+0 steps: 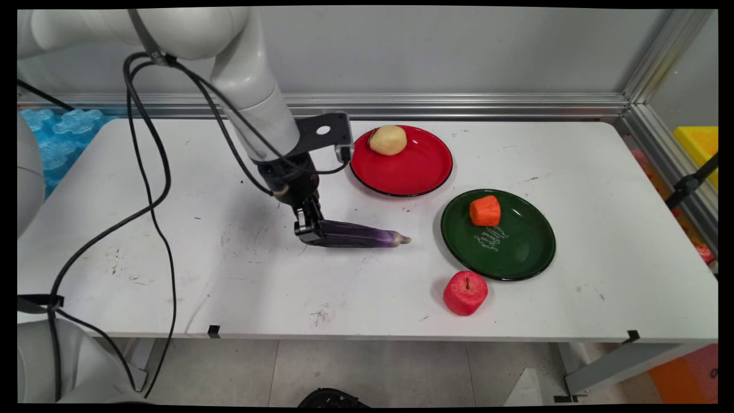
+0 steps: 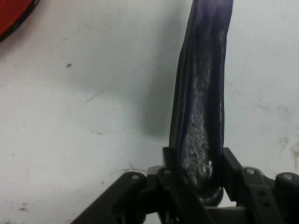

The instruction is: Place the picked object on the table

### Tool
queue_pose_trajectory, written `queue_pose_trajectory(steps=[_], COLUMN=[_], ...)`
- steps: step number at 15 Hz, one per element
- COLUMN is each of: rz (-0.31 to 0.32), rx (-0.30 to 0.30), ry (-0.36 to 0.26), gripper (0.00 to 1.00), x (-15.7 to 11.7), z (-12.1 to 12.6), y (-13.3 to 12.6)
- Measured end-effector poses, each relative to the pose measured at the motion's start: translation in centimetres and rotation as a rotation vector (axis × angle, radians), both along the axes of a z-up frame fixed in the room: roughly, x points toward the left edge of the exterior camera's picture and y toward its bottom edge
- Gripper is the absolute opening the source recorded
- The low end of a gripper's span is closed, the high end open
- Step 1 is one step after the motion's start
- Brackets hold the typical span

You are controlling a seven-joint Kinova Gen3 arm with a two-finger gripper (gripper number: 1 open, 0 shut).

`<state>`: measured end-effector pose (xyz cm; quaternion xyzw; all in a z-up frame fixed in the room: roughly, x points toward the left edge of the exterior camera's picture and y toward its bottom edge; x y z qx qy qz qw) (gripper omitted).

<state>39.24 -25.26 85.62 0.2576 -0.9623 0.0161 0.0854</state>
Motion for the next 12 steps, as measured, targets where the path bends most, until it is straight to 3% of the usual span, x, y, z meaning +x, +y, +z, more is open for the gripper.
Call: queue_pose_trajectory(steps=[12], rz=[-0.001], rx=[-0.022], ry=[0.034], gripper=[0.0], x=[0.4], z=[-4.3], y=[0.0])
